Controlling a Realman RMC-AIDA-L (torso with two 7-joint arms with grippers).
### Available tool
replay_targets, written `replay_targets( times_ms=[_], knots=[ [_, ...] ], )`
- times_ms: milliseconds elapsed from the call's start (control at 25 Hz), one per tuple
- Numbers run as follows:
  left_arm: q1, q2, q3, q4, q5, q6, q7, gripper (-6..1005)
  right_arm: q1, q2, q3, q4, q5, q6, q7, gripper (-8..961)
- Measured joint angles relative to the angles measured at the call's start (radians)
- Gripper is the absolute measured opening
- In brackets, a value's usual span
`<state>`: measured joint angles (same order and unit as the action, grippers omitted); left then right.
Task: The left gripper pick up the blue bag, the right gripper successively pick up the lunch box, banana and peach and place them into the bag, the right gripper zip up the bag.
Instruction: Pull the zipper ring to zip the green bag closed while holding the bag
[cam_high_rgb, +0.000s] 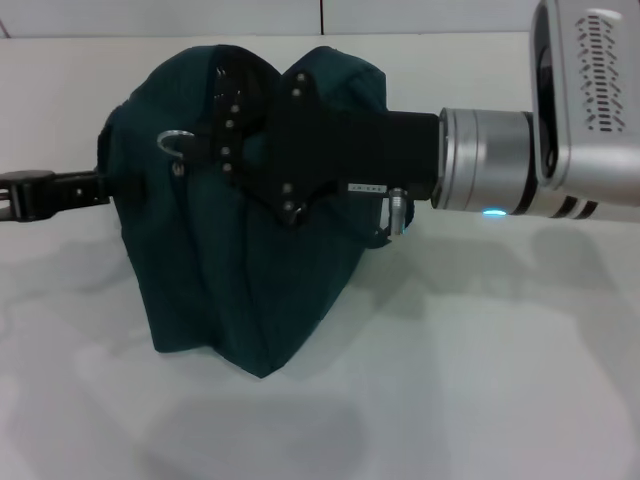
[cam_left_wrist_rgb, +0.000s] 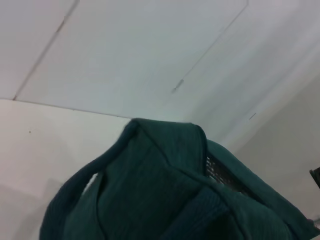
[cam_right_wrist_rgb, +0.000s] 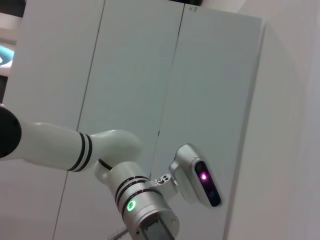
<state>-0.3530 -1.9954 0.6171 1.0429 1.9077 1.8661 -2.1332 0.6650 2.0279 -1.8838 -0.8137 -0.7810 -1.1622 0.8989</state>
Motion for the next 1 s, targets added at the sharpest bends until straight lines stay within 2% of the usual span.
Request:
replay_targets(
  times_ms=[240, 600, 1000],
  knots=[
    [-0.001, 0.005, -0.057, -0.008, 0.004, -0.001, 0.005, 325, -0.02, 0.0, 0.003, -0.002, 0.009, -0.007, -0.001, 39],
    [-0.003, 0.006, -0.058, -0.008, 0.004, -0.003, 0.006, 283, -0.022, 0.0, 0.003, -0.004, 0.009, -0.008, -0.003, 40],
    [-0.003, 0.006, -0.057, -0.008, -0.003, 0.001, 0.011, 148, -0.065, 0.0, 0.018, -0.007, 0.025, -0.012, -0.007, 41]
  ],
)
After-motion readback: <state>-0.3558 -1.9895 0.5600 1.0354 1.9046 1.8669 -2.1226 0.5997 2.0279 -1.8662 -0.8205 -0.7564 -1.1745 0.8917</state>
